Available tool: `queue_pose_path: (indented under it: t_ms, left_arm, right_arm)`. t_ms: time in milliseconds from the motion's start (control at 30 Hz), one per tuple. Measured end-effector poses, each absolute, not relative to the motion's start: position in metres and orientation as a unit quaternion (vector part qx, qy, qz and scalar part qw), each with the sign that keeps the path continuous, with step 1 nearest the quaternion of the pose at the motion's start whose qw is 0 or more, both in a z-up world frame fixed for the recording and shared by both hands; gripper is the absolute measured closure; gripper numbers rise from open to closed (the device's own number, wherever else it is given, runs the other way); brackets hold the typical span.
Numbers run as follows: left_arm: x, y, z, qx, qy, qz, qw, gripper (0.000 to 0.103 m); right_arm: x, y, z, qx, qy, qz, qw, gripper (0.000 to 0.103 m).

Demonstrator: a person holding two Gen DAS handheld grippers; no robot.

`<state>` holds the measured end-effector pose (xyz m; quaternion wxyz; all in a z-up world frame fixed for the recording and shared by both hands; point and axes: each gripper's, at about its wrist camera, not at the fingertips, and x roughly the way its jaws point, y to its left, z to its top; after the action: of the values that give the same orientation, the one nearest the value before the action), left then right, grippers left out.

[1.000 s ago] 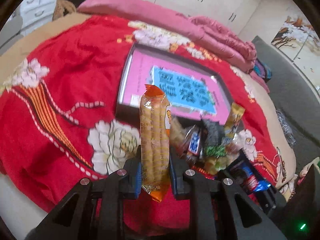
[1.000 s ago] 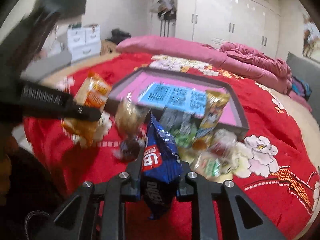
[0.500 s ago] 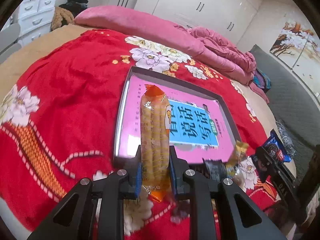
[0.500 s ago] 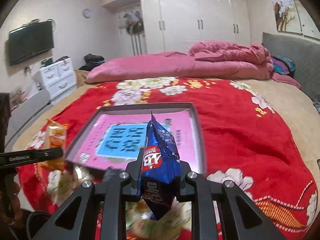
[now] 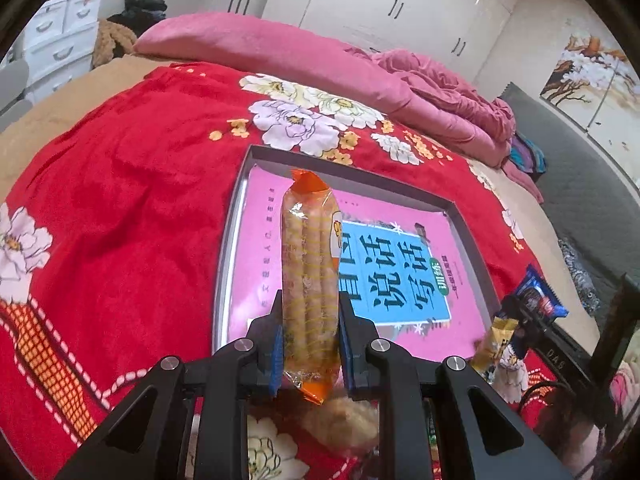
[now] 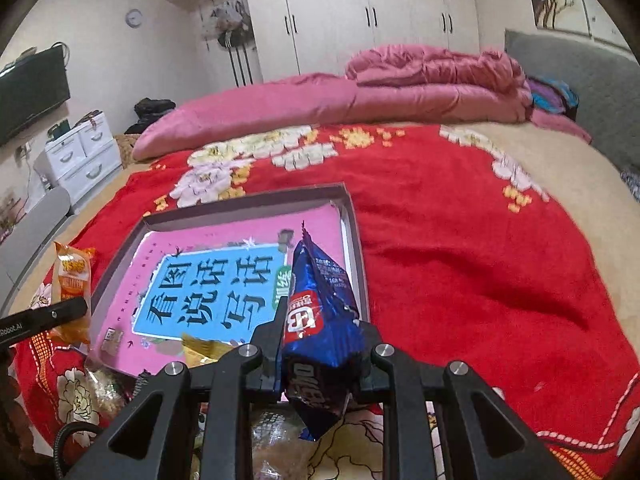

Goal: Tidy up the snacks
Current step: 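Lift the bread roll and blue cookie pack and carry both over the tray, then lower the bread roll and cookie pack into the tray and open both tools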

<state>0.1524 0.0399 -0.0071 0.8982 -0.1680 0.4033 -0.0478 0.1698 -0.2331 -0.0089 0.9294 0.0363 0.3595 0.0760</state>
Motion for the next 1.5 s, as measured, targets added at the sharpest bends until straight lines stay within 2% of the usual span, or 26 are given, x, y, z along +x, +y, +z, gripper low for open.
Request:
queue_pose_path:
  t_ms: [467,1133,1367,1500]
  left_arm:
    - [0.176,0.031,-0.020,-0.155,0.418,-0.060,0.893,0.080]
    - [0.188,0.028,-0.037,-0.145,0.443,-0.056,0.883,0.080]
    - [0.187,0.027,-0.037,-0.143,0.445,-0.047,0.883,0.079]
    - [0.187,0.026,-0.036,-0.141,0.445,-0.046,0.883,0.075]
  right_arm:
    - [0.181,-0.227,-0.028,0.059,0.392,0.104,0.912,0.080]
    - [0.182,-0.212,-0.035,0.021,0.407,0.109,0.906,0.078]
    - [0.181,-0.213,-0.032,0.014,0.406,0.103,0.908,0.071]
    - [0.179,-0.216,-0.028,0.016,0.397,0.101,0.912,0.067]
